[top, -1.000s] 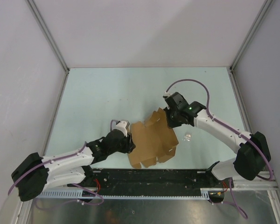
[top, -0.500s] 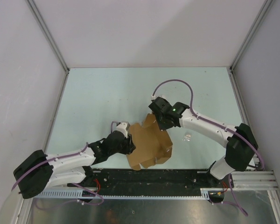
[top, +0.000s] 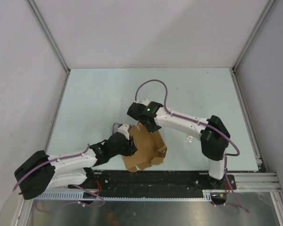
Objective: Fold the paper box
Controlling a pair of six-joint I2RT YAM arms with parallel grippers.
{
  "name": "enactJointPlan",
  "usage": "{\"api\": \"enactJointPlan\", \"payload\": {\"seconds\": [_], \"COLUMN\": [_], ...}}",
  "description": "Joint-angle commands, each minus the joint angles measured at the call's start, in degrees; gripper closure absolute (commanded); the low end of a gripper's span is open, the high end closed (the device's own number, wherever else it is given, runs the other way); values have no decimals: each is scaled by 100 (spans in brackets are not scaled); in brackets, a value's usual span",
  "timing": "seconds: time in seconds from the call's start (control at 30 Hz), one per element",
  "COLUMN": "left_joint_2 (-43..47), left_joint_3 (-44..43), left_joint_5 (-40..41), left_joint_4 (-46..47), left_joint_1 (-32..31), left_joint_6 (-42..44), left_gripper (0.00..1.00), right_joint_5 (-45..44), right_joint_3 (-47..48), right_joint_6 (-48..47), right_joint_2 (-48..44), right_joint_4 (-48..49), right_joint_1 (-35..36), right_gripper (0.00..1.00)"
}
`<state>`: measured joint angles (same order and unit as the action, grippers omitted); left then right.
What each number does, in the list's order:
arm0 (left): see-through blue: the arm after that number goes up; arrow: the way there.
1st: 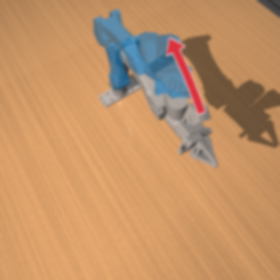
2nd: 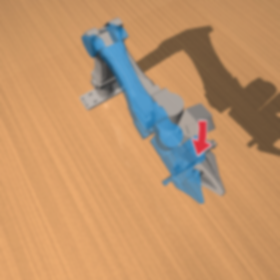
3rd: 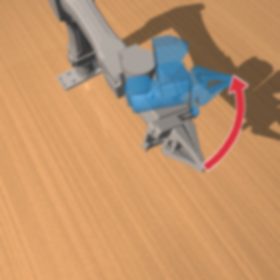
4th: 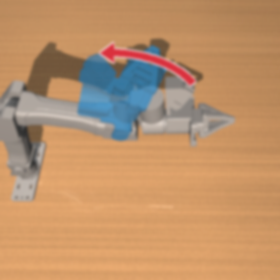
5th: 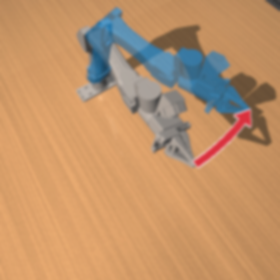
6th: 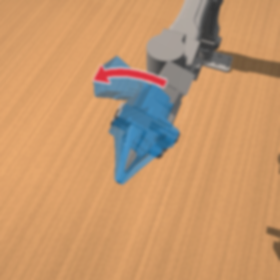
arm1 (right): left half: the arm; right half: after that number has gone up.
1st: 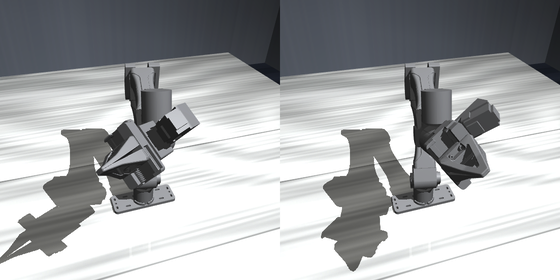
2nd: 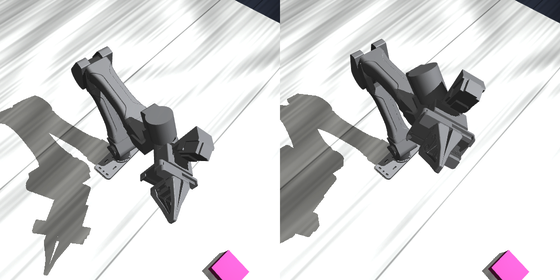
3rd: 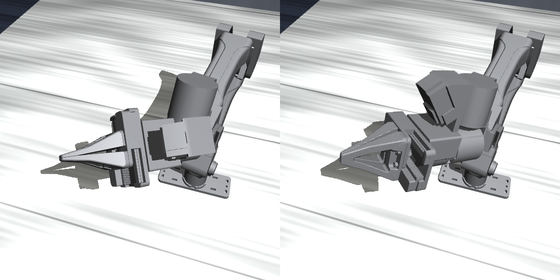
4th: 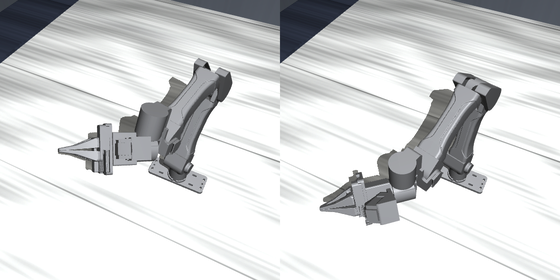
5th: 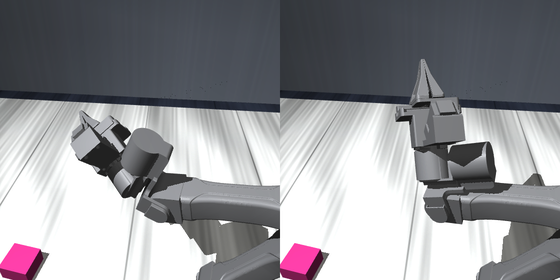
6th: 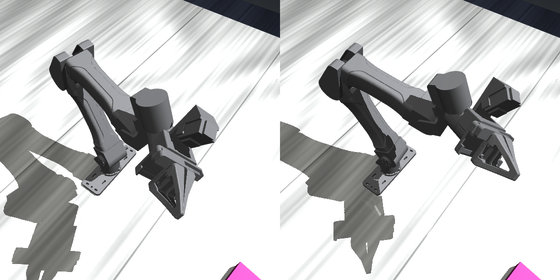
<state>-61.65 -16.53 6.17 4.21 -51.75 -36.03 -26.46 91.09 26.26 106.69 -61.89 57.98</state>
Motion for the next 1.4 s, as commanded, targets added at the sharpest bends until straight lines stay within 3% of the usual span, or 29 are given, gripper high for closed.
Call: {"api": "enactJointPlan", "payload": {"seconds": [0.0,1.0,1.37], "left_joint_2": [-5,-58,-93], "left_joint_3": [71,159,159], "left_joint_5": [-29,-11,-11], "left_joint_4": [203,282,309], "left_joint_1": [-37,-37,-37], "left_joint_6": [-44,-132,-141], "left_gripper": [60,60,60], "right_joint_5": [-562,-1555,-1960], "right_joint_3": [690,2281,2528], "right_joint_6": [292,643,810], "right_joint_2": [526,1819,2180], "right_joint_4": [-719,-2002,-2425], "right_joint_1": [301,952,1119], "right_gripper": [98,95,87]}}
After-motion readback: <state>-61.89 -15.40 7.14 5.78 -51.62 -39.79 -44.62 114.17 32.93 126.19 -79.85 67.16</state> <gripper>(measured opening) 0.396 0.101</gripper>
